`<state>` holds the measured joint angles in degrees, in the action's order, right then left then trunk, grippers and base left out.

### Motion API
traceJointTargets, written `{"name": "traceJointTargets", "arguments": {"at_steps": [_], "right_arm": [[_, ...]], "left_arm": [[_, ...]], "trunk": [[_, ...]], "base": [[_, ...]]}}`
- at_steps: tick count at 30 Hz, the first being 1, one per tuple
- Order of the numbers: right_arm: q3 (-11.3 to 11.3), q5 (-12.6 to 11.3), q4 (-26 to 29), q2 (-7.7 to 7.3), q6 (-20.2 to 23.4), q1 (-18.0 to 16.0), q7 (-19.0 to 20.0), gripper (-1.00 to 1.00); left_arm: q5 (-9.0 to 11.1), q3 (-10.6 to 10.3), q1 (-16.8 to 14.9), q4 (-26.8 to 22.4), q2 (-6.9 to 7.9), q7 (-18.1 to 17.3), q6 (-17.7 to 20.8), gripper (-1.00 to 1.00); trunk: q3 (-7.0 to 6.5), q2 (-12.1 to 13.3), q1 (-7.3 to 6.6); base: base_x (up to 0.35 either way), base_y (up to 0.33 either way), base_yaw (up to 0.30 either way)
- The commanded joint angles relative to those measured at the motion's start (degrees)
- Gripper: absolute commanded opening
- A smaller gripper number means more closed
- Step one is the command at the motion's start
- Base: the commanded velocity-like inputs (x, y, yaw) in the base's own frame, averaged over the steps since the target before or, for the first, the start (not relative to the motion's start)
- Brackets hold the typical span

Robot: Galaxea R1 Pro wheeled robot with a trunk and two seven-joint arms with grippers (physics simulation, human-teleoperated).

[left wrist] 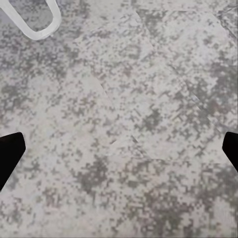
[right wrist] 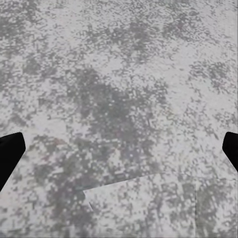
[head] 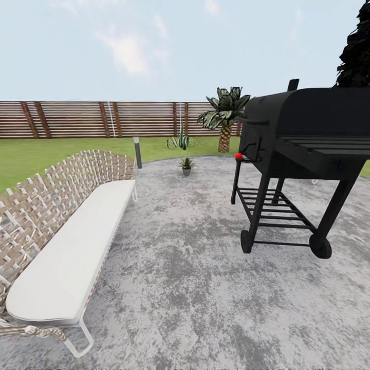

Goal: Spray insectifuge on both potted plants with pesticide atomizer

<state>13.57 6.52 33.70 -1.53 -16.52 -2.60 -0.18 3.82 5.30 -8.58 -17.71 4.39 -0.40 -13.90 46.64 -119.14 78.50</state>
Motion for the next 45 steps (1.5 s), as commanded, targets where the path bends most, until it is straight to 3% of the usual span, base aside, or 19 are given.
{"name": "traceJointTargets", "arguments": {"at_steps": [1, 21, 31, 45], "right_arm": [[0.23, 0.60, -0.04, 0.03, -0.18, -0.04, -0.01, 1.00], [0.22, 0.60, -0.04, 0.03, -0.18, -0.04, 0.00, 1.00], [0.17, 0.60, -0.04, 0.03, -0.26, -0.04, -0.06, 1.00], [0.05, 0.69, 0.05, 0.03, -0.26, -0.04, 0.00, 1.00]], "left_arm": [[0.40, -0.02, -0.03, 0.05, 0.00, -0.04, -0.17, 1.00], [0.40, -0.04, -0.02, 0.03, 0.00, -0.04, -0.16, 1.00], [0.24, -0.20, 0.02, 0.05, 0.14, -0.04, -0.25, 1.00], [0.38, -0.12, 0.05, 0.05, 0.34, -0.04, -0.25, 1.00]], "trunk": [[0.33, -0.44, 0.21], [5.04, -8.46, 4.61], [5.25, -8.46, 4.61], [5.25, -8.46, 4.61]], "base": [[0.000, 0.000, 0.000], [0.000, 0.000, 0.000], [0.020, 0.000, 0.000], [0.289, -0.119, 0.000]]}}
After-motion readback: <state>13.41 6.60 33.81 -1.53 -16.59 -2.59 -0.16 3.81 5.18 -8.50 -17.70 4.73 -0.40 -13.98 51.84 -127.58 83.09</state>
